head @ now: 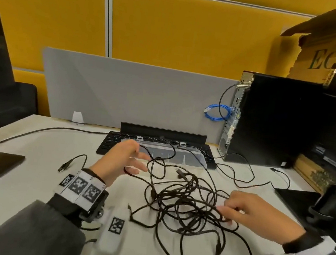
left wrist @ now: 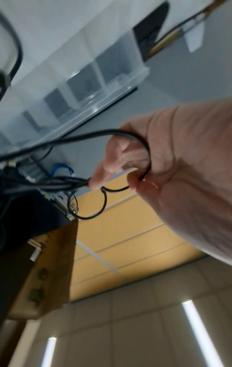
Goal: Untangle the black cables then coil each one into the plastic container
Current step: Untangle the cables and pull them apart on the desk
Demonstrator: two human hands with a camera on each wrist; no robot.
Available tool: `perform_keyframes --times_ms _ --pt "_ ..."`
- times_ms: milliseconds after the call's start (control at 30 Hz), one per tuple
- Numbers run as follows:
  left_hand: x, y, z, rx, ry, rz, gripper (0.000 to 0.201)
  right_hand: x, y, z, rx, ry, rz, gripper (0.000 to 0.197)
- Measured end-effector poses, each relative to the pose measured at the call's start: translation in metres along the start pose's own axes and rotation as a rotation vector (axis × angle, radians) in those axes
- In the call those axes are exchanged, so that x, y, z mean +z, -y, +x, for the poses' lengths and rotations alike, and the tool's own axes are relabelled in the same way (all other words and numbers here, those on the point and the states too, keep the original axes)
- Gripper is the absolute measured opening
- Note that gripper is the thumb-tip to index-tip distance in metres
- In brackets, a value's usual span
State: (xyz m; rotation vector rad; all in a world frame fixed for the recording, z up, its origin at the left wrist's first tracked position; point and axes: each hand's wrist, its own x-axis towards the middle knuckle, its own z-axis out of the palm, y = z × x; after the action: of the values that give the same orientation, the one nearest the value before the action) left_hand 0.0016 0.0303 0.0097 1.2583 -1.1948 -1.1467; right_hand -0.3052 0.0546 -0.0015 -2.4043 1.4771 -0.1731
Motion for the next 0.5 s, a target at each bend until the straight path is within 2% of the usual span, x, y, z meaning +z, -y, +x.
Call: perform_keyframes --times_ms 33,100,167,267,333,500 --pt "0.005 -0.002 -0.001 -0.007 -0.020 -0.097 0.019 -0.002 0.004 -0.002 -0.006 0.010 -0.019 0.045" --pt "0.012 -0.004 0.000 0.051 -0.063 -0.168 0.015 -0.008 0.012 -0.002 -0.012 -0.063 -0.019 0.041" --pt "0.016 -0.003 0.001 0.146 -0.106 -0.148 0.013 -0.016 0.021 0.003 -0.021 -0.227 0.073 0.032" --pt "0.020 0.002 0.003 0.220 -0.118 -0.201 0.024 -0.021 0.035 0.029 -0.109 -0.429 0.180 0.021" --pt "0.022 0.006 0.004 0.236 -0.100 -0.236 0.022 -0.018 0.044 0.053 -0.148 -0.406 0.183 0.026" --pt "0.024 0.012 0.002 0.286 -0.037 -0.313 0.028 0.002 0.060 0.098 -0.120 -0.166 0.117 0.043"
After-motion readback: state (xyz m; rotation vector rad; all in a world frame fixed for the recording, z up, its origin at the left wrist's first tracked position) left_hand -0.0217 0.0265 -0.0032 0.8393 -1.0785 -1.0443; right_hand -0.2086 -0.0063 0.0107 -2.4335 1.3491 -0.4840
